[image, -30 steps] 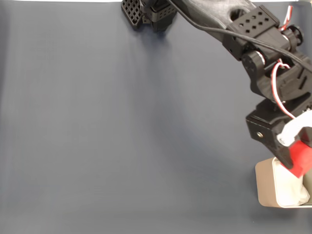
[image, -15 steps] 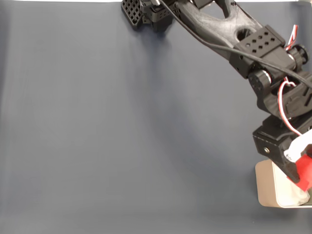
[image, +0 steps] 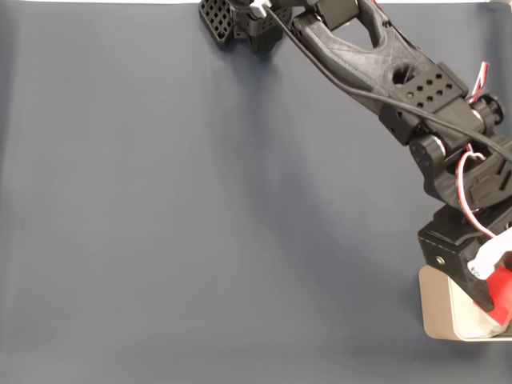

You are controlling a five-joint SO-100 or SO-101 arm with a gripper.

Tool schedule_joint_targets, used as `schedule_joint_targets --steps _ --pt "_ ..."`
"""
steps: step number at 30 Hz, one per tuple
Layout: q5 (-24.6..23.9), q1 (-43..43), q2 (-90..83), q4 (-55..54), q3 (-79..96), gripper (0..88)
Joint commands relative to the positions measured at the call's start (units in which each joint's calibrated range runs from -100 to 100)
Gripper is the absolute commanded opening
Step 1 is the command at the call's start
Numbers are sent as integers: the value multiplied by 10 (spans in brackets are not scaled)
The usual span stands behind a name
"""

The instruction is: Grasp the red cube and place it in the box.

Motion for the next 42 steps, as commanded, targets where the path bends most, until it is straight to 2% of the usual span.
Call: schedule_joint_targets --steps 1,31,33,36,42 --pt "-4 -8 -2 -18 -36 70" --pt "-13 -11 14 -26 -36 85" --pt "-17 -11 14 -25 -36 131" --pt "-25 -9 8 -23 -31 299" --pt "-20 -6 1 -19 -35 419"
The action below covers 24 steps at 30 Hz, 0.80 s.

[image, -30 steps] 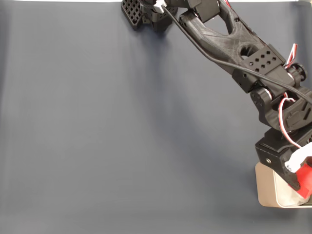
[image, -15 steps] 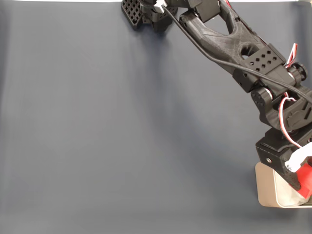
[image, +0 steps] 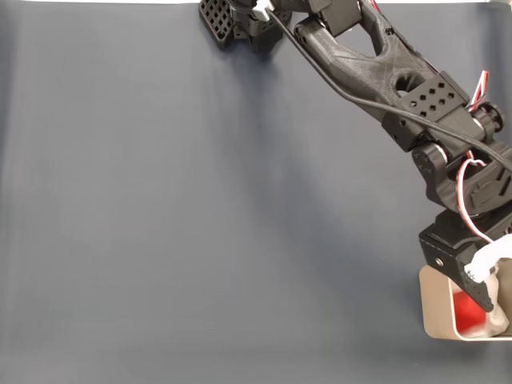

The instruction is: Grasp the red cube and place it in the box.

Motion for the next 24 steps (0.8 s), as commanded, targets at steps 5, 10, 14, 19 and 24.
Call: schedule_joint_targets --steps 5,10,14,19,24 --pt "11 0 -25 -2 -39 467" --pt "10 0 -25 -2 -40 484" --pt "8 0 -25 -7 -40 489" --pt "7 -1 -25 -11 -40 489" --pt "6 -2 -25 -13 -40 489"
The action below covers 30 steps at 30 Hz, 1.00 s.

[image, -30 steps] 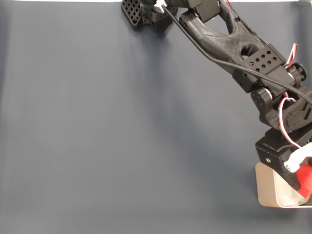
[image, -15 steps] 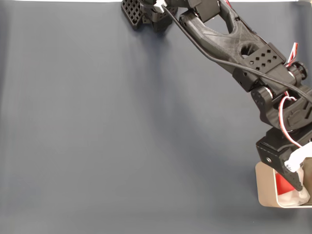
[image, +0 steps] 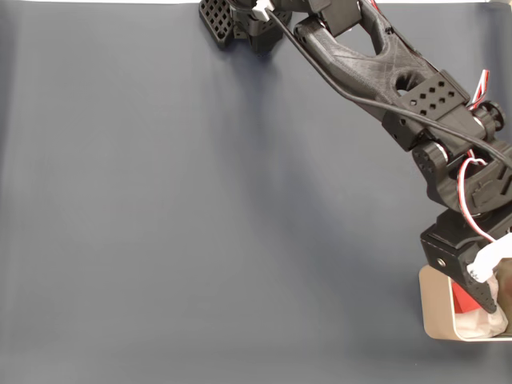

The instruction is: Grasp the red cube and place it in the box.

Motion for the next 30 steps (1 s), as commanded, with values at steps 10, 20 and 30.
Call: schedule_joint_targets --steps 10,20,30 --pt "0 0 -27 -17 -31 473" --pt "2 32 -74 -22 -3 0" --pt "2 173 -273 -41 194 0"
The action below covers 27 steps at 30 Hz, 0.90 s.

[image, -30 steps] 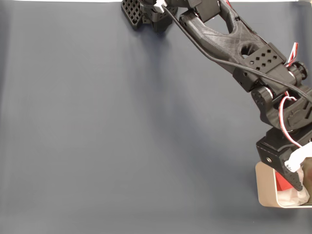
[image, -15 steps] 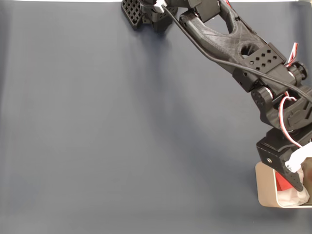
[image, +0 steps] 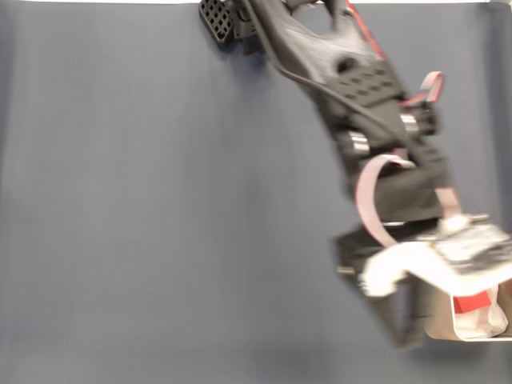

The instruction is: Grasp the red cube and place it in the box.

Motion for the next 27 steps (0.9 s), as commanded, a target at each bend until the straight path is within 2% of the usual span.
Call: schedule_joint_targets --steps 1,6,11,19,27 --pt "-1 62 -128 -21 76 0" --pt "-3 131 -294 -52 287 0" --pt "-3 163 -496 -75 540 0" --pt "-14 146 -819 -63 888 0" --pt "-24 143 -1068 27 1141 0"
